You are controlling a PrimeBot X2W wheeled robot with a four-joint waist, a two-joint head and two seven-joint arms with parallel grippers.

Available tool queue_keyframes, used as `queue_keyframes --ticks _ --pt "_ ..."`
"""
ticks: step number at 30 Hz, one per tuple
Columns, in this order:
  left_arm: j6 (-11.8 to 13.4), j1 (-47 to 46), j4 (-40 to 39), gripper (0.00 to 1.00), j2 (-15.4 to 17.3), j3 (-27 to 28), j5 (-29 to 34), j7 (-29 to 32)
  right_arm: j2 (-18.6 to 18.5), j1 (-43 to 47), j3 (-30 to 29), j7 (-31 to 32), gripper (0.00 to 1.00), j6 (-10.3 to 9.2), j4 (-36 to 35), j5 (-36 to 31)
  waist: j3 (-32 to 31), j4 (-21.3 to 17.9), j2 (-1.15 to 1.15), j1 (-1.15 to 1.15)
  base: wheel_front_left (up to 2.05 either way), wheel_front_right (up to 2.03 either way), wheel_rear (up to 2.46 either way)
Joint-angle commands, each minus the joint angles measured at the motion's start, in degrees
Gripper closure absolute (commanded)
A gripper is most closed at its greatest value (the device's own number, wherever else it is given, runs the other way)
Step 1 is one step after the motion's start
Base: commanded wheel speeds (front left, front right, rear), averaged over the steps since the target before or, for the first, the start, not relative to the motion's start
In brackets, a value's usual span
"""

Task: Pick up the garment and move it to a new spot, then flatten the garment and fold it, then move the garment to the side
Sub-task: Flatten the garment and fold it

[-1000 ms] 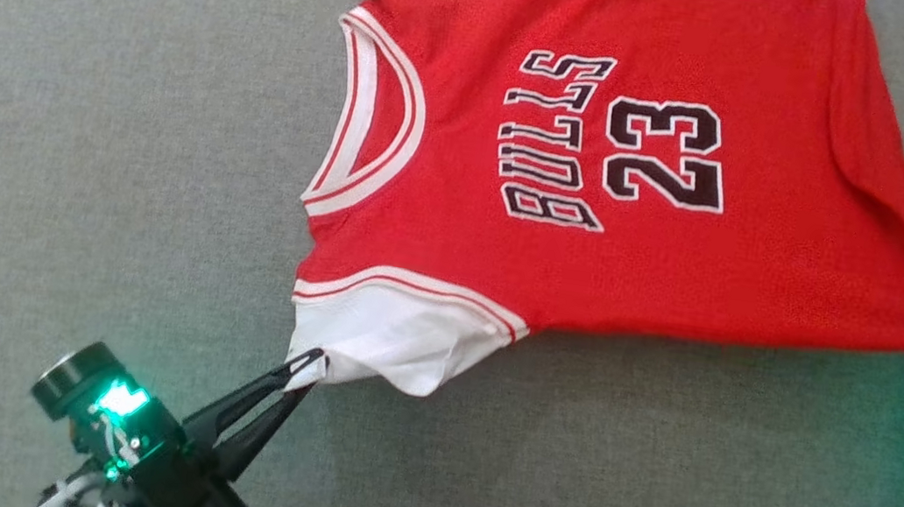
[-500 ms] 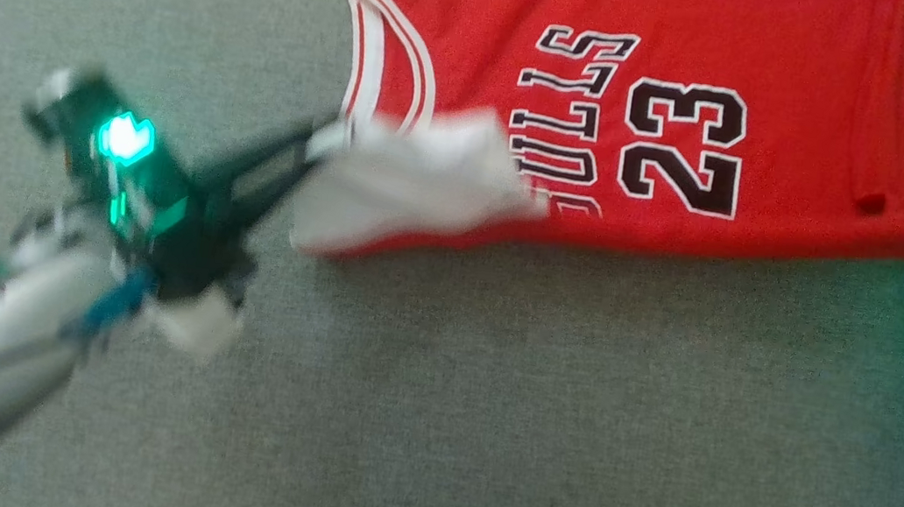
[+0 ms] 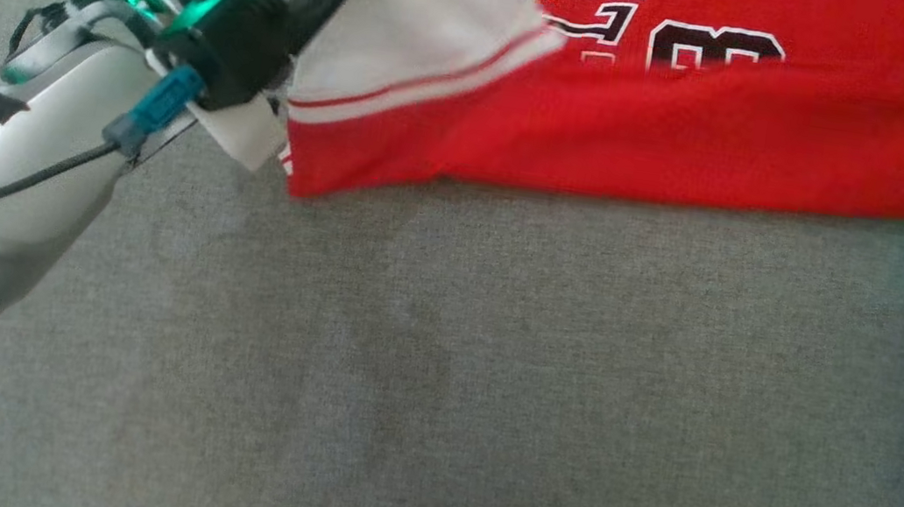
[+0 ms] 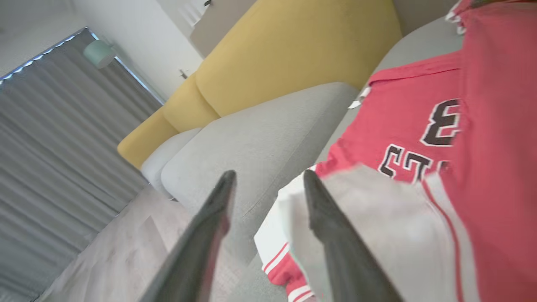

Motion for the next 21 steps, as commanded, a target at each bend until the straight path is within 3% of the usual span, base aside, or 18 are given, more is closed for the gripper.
queue_keyframes --ticks 1,5,7,14,21 --pt "2.35 -0.20 -0.90 0.00 1.26 4.38 -0.74 -0.21 -0.01 -0.16 0.43 -1.94 0.00 -0.04 -0.61 -0.18 -0.26 -0.21 0.00 -0.02 0.00 0.00 0.00" --pt "7.21 8.68 -2.67 0.00 -1.38 10.29 -6.77 -0.21 1.68 1.25 0.40 -4.56 0.00 -0.04 1.11 -0.90 -2.02 -0.45 0.00 -0.02 0.00 0.00 0.00" --pt "8.30 14.74 -4.00 0.00 -3.25 13.28 -10.95 -0.21 2.44 2.57 0.28 -5.31 0.00 -0.04 1.72 -1.10 -2.92 -0.52 0.00 -0.02 0.00 0.00 0.00" --pt "8.35 29.86 -4.04 0.00 -8.81 18.11 -18.78 -0.21 4.44 5.86 -0.13 -6.50 0.00 -0.04 2.77 -0.58 -4.71 -0.77 0.00 -0.02 0.00 0.00 0.00" --pt "7.93 32.58 3.32 0.00 -12.03 19.43 -24.08 1.85 5.16 5.75 0.59 -6.80 0.00 -0.04 2.94 -0.53 -4.65 -1.78 0.00 -0.02 0.00 0.00 0.00"
